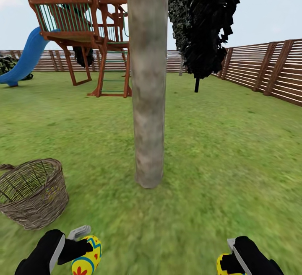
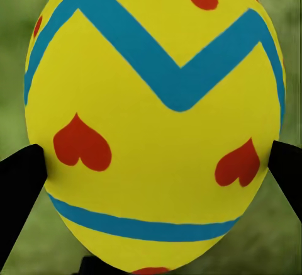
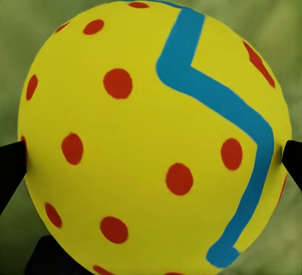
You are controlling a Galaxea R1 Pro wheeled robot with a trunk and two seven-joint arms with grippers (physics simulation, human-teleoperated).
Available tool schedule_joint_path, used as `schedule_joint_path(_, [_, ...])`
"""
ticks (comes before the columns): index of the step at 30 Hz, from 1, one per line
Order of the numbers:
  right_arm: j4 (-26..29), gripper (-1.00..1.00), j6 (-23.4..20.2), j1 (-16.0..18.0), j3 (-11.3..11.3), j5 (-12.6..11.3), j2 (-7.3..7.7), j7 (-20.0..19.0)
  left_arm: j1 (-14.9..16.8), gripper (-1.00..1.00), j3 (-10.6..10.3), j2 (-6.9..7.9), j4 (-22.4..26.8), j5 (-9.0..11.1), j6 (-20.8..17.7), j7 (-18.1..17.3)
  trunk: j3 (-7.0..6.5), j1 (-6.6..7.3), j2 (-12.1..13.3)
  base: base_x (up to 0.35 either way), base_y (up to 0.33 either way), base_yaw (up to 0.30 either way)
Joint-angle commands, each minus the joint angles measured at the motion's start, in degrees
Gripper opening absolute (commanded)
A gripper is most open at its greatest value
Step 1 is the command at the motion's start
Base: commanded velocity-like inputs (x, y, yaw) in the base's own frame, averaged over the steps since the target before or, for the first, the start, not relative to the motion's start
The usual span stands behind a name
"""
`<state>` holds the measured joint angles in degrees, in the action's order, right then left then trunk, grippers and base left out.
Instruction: Take the three Easter eggs out of the wicker basket on the lawn in the garden, then place them on the lawn next to a single tree (choose any tree) so that all three eggs are next to the same tree and none are left in the basket.
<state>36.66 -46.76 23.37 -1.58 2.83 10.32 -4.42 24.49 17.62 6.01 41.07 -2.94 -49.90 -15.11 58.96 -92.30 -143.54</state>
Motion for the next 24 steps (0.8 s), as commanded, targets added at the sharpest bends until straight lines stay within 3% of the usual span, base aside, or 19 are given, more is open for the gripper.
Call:
schedule_joint_path(1, [0.08, -1.0, -0.29, 0.02, -0.17, 0.33, 0.05, -0.33, 0.03, -1.0, 0.21, -0.02, 0.02, -0.26, -0.18, -0.41, 0.06, 0.01, -0.02, 0.197, 0.0, 0.0])
schedule_joint_path(24, [0.08, -1.0, -0.27, 0.02, -0.3, 0.33, -0.12, -0.33, 0.03, -1.0, 0.22, -0.19, -0.22, -0.3, -0.11, -0.45, 0.06, 0.01, -0.02, 0.304, 0.0, 0.0])
